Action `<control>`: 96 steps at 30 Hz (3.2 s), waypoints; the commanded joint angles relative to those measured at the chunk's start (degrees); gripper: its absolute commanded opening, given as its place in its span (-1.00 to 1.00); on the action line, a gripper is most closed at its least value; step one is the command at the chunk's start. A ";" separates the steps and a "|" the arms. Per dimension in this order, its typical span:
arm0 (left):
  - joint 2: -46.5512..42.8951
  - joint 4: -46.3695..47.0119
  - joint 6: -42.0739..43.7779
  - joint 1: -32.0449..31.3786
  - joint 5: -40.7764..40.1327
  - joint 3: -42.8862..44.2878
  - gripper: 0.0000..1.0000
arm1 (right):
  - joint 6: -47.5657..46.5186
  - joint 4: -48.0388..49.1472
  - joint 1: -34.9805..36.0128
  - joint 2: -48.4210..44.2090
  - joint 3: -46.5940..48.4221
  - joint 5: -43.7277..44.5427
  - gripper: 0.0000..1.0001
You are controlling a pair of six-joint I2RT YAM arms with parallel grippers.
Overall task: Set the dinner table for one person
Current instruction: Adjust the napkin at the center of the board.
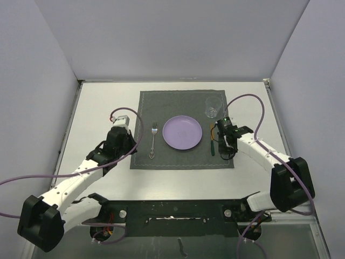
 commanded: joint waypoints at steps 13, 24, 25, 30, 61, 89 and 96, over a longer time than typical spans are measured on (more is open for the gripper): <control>-9.63 -4.40 -0.27 0.55 -2.83 2.76 -1.00 | 6.23 2.67 -0.92 6.93 -1.22 -2.47 -1.00; -11.56 -8.89 0.33 0.55 -3.59 5.28 -1.00 | 7.87 -2.73 -0.90 7.27 1.21 0.12 -1.00; -11.97 -9.14 0.44 0.61 -3.74 5.50 -1.00 | 7.89 -2.84 -0.89 7.43 1.29 0.43 -1.00; -13.97 -11.05 0.69 0.63 -4.53 6.58 -1.00 | 8.15 -1.99 -0.90 9.68 0.91 0.66 -1.00; -17.06 -14.67 1.83 0.72 -6.44 9.01 -1.00 | 9.48 -4.22 -2.99 14.25 1.13 1.78 -1.00; 0.78 -18.82 -9.54 0.81 0.28 4.94 -1.00 | 10.18 -3.45 -2.61 11.95 0.34 -2.82 -1.00; 1.29 -13.59 -14.44 0.72 1.34 -0.97 -1.00 | 10.01 -3.32 -2.55 12.11 0.17 -2.98 -1.00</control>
